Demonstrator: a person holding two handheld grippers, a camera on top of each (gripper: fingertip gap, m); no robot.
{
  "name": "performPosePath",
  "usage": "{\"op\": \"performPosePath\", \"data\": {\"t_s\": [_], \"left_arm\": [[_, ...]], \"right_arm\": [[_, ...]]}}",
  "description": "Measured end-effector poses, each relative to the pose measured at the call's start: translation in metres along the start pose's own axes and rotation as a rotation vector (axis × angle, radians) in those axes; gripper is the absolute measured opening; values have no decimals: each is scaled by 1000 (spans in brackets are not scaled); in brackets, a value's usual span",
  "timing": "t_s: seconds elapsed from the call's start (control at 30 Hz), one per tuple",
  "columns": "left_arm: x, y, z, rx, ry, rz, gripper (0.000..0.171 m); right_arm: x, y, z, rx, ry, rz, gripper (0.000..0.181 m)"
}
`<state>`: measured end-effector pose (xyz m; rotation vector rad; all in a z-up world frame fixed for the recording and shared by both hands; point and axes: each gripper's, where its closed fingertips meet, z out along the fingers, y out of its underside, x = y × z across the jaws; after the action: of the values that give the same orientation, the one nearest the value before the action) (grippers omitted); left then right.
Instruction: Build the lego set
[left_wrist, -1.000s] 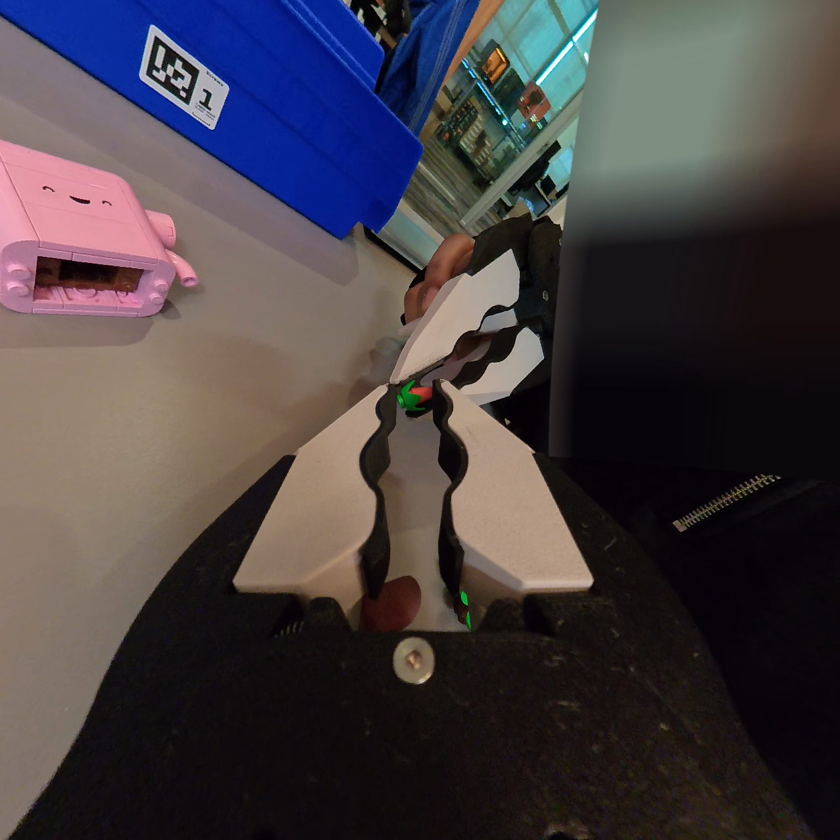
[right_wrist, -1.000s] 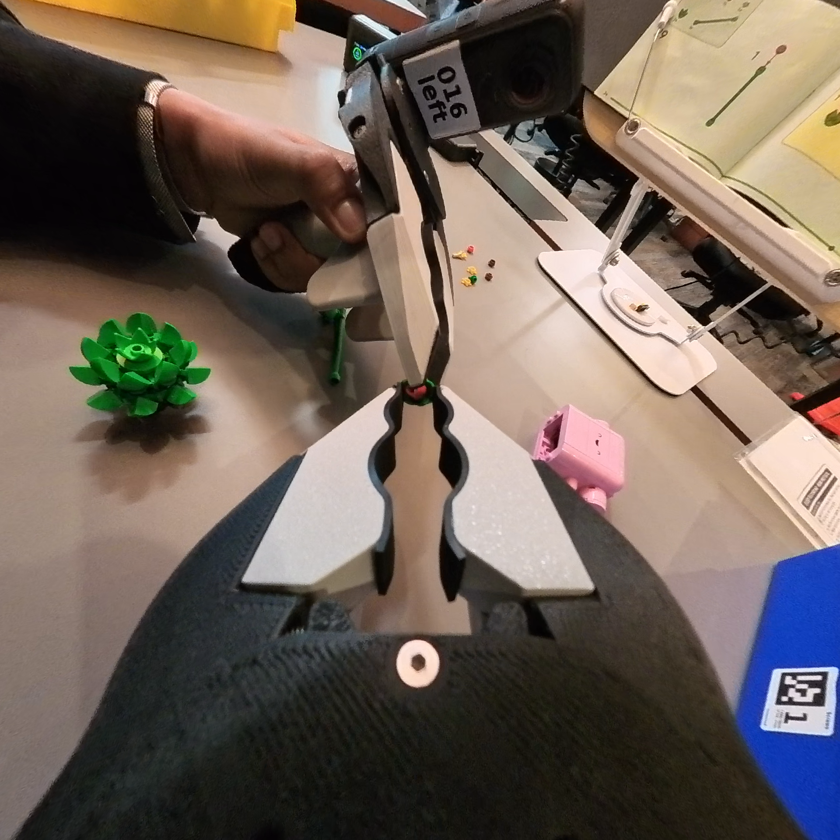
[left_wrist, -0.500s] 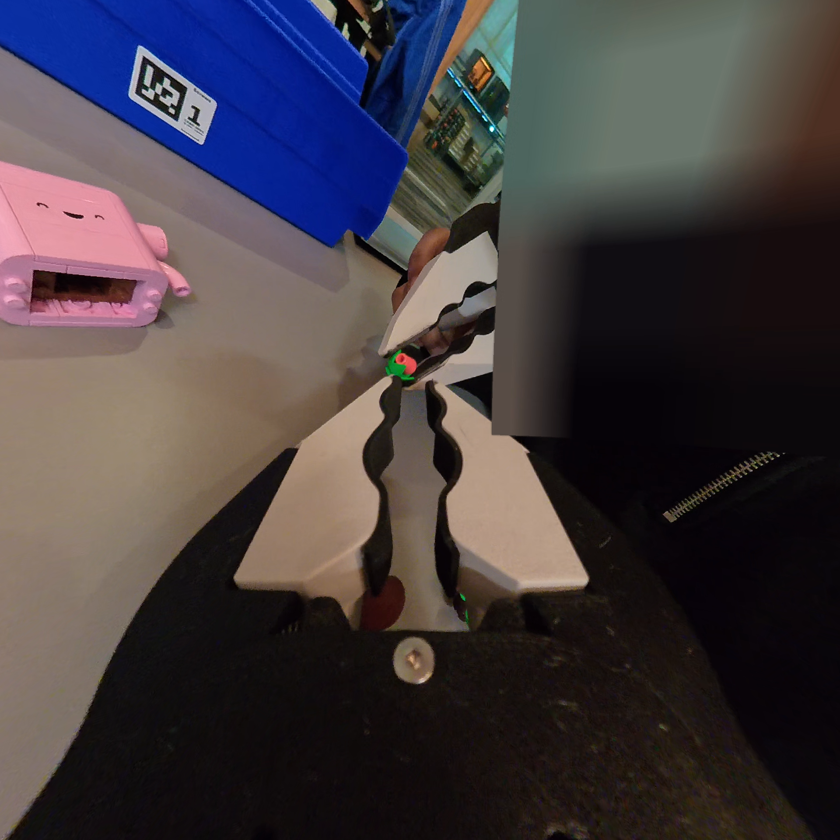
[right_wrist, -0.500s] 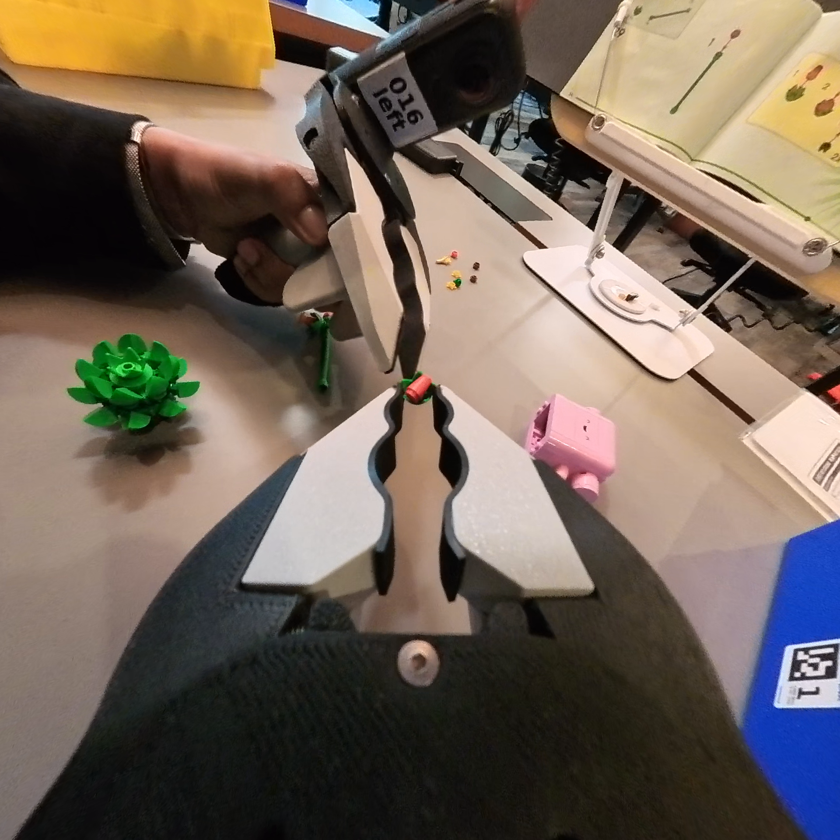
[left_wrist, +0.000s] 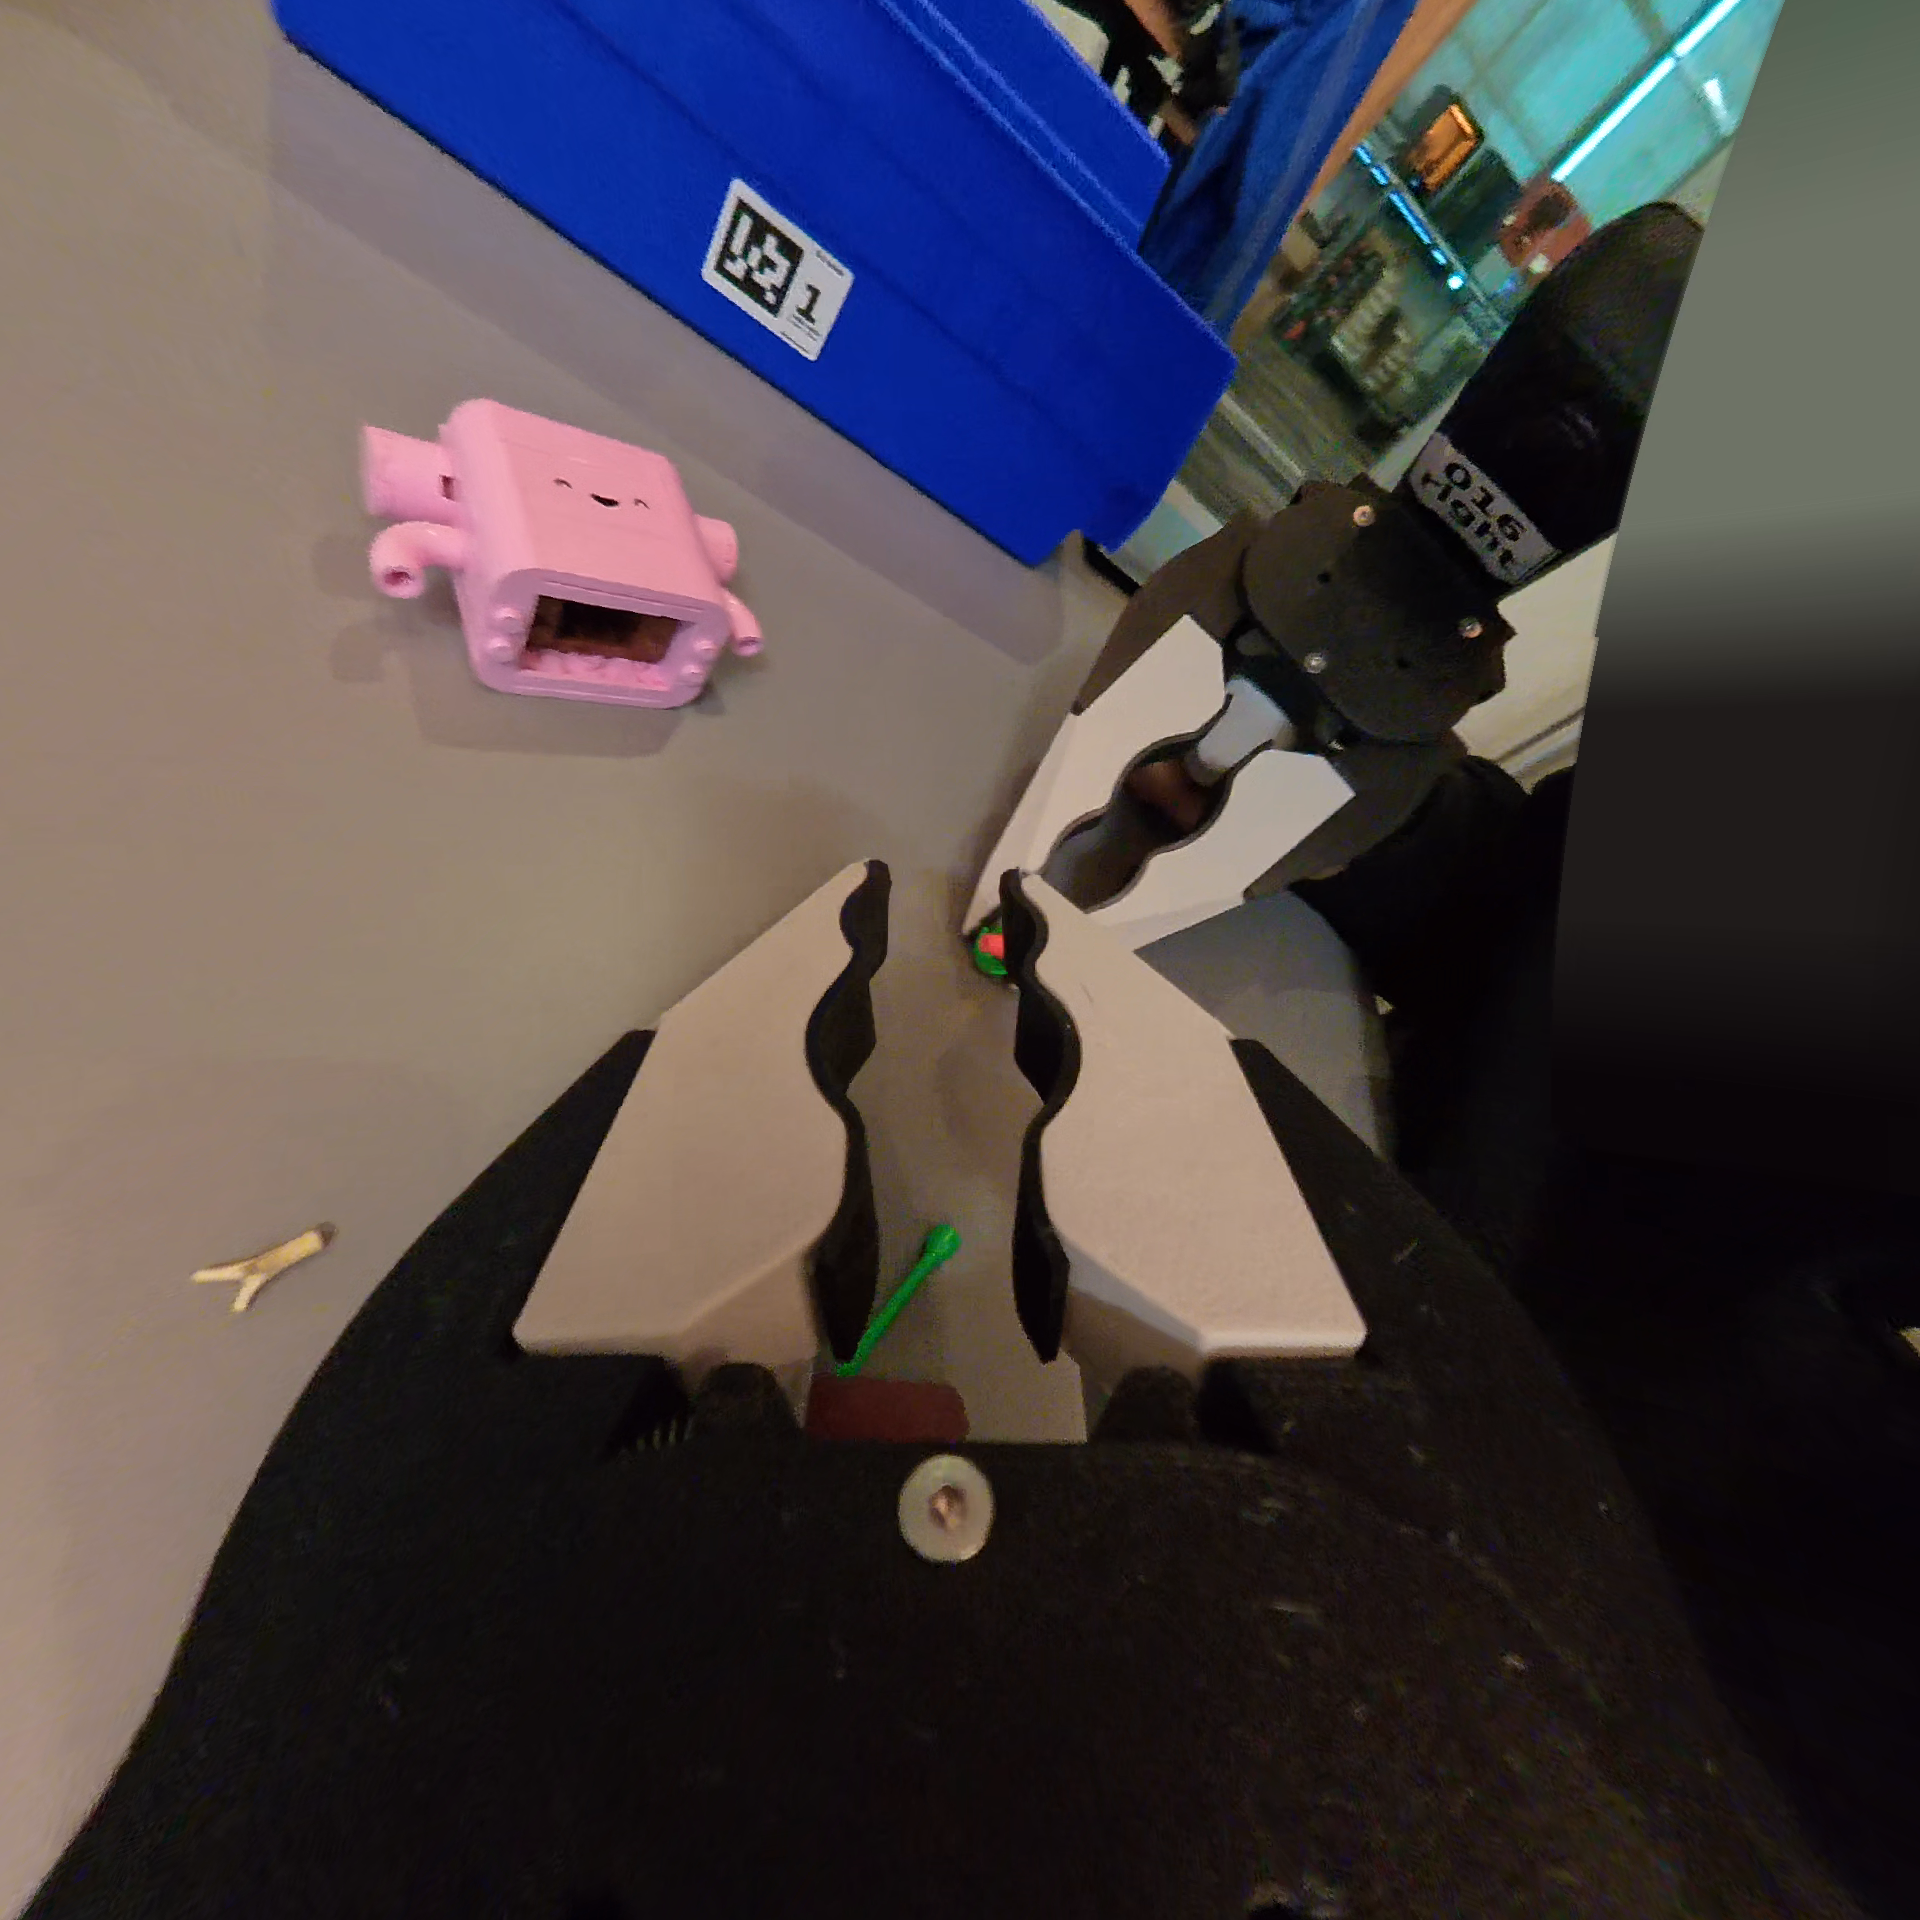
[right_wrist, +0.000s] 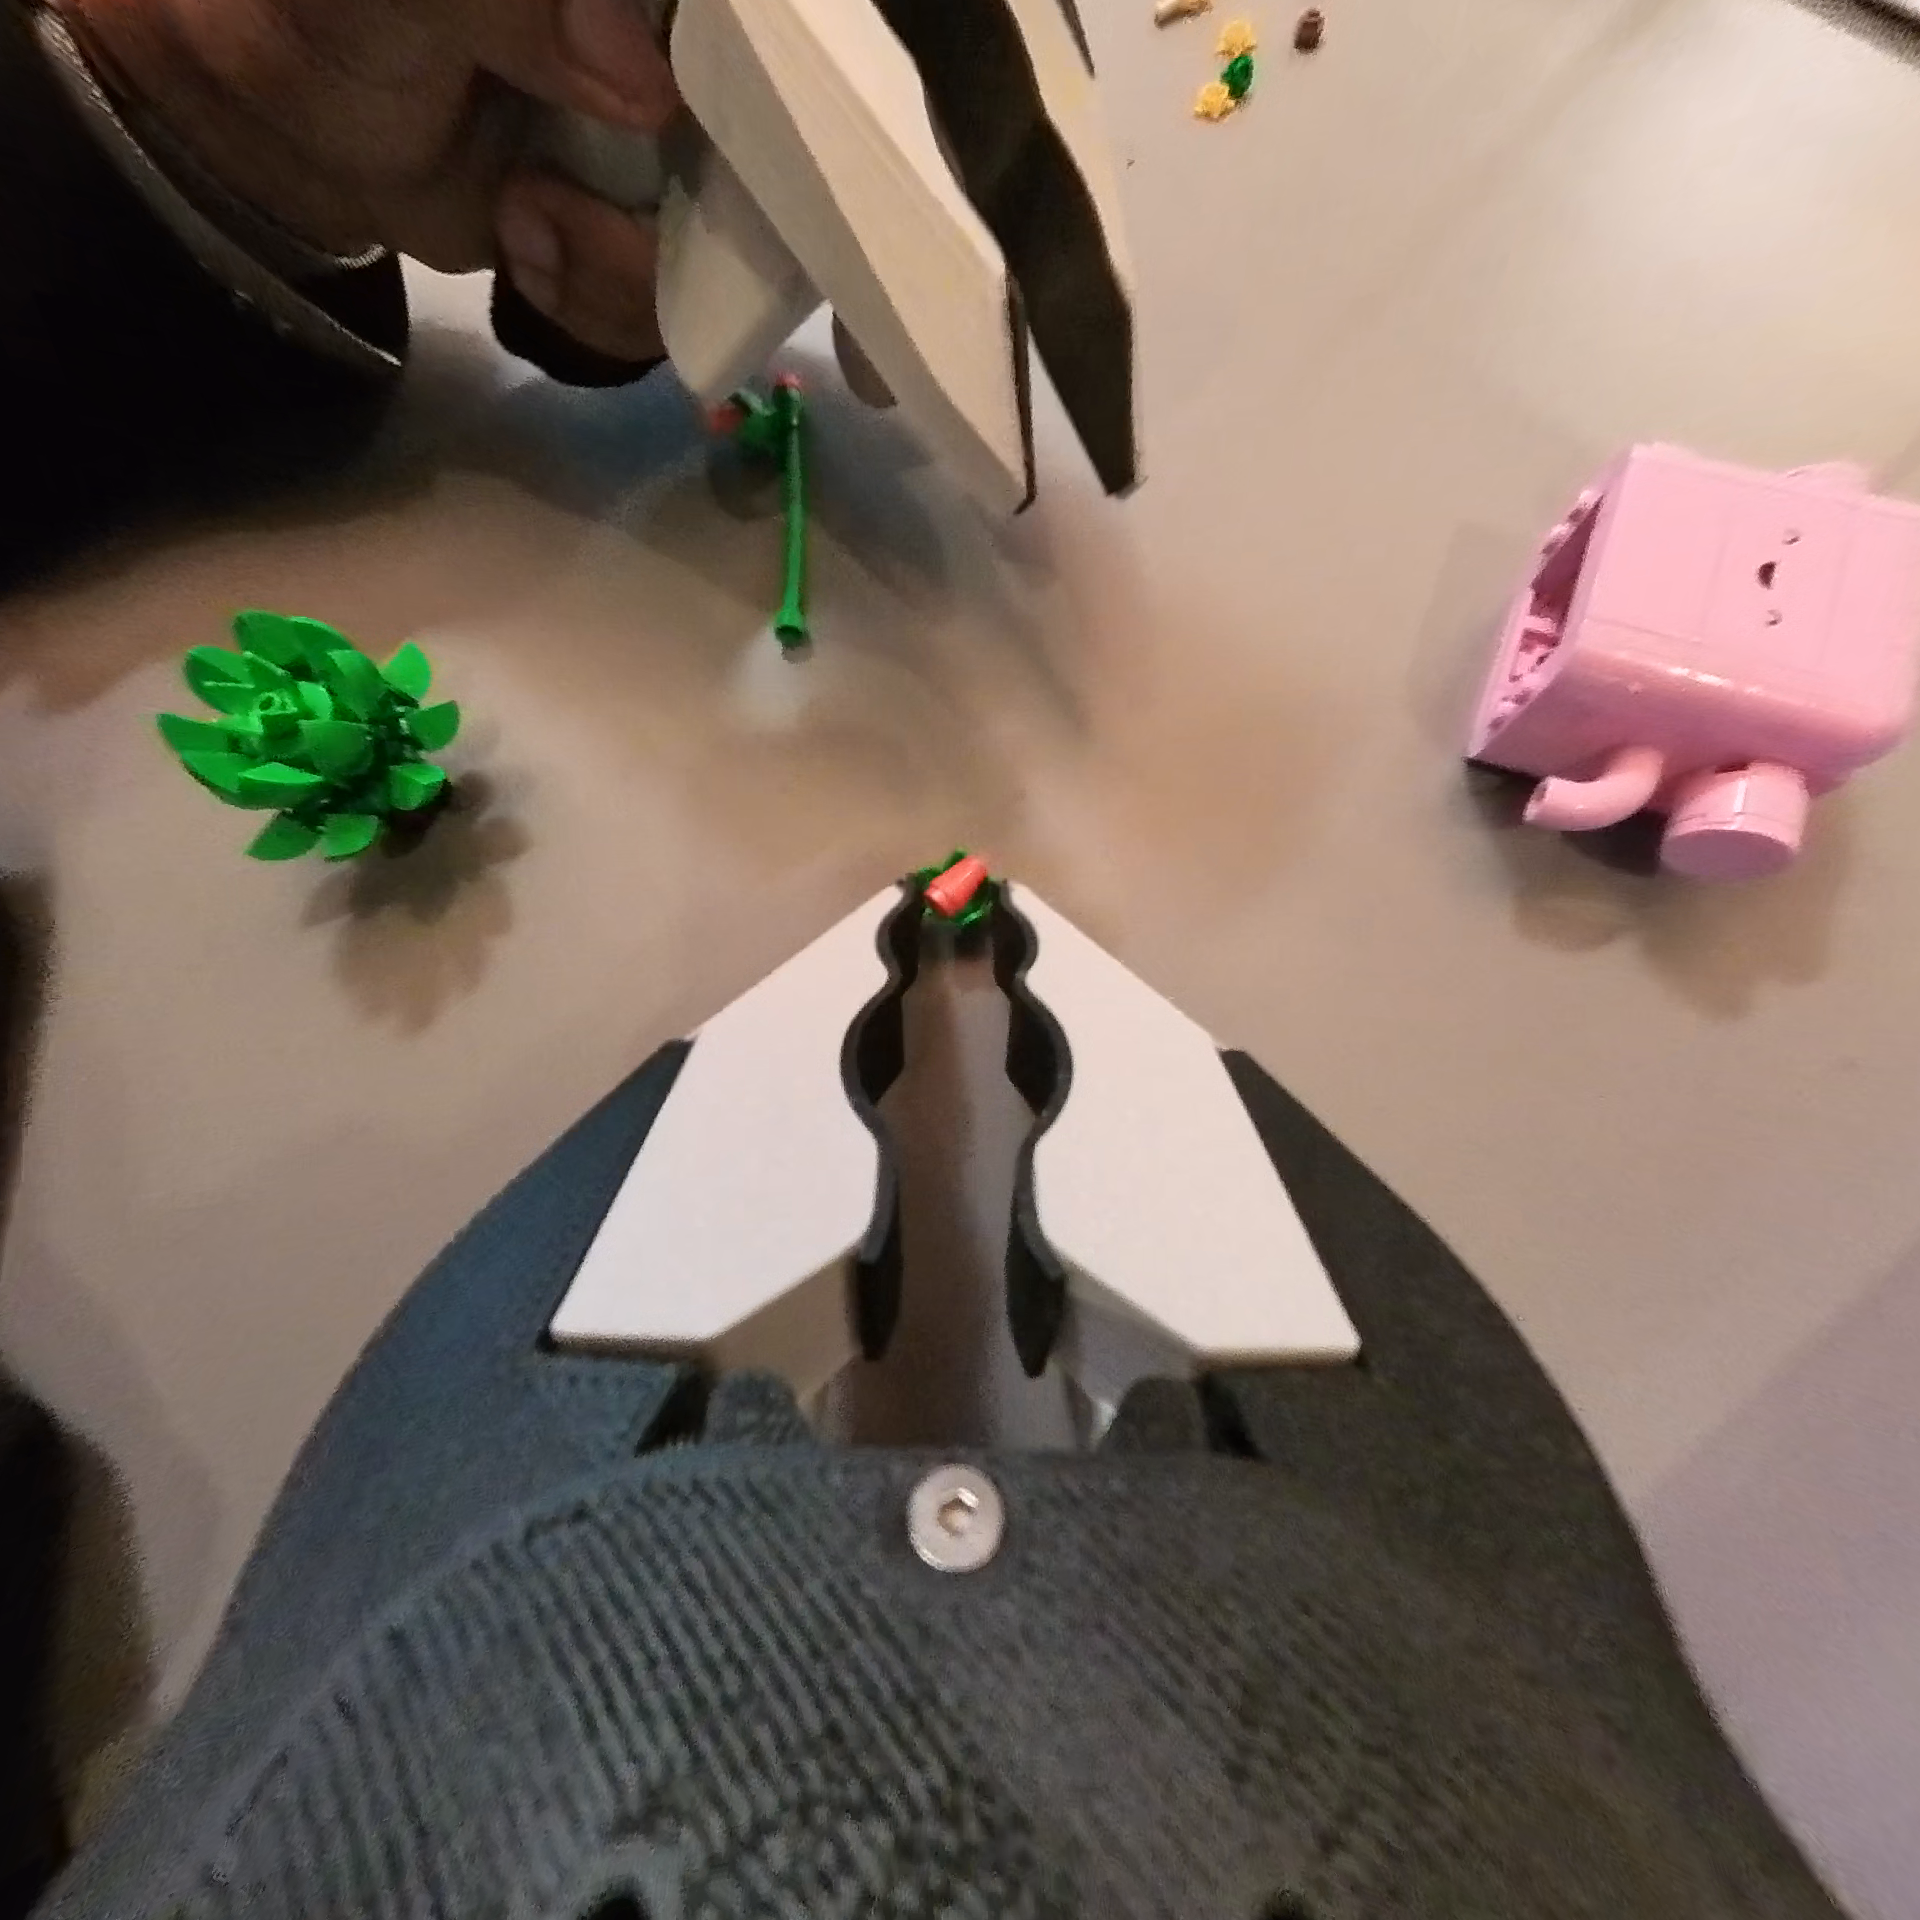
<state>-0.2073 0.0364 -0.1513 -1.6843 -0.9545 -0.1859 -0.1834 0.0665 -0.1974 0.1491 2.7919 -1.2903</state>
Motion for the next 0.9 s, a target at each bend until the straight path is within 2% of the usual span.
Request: {"op": "performPosePath", "data": {"t_s": [0.3,0.47,0.63,0.73,0.9], "left_arm": [[-6,-4,-5,20,-56,30,19],[-8,-3,-4,16,-63,33,19],[-10,-1,-2,7,-69,33,18],[-10,0,-2,3,-68,32,18],[-11,1,-1,-7,-81,42,17]], "right_arm": [[-4,1,0,-4,-9,20,23],[-3,-6,-6,41,-16,41,17],[-1,-11,-8,45,18,60,1],[3,-6,-6,0,51,63,2],[-2,-11,-8,22,23,85,3]]}}
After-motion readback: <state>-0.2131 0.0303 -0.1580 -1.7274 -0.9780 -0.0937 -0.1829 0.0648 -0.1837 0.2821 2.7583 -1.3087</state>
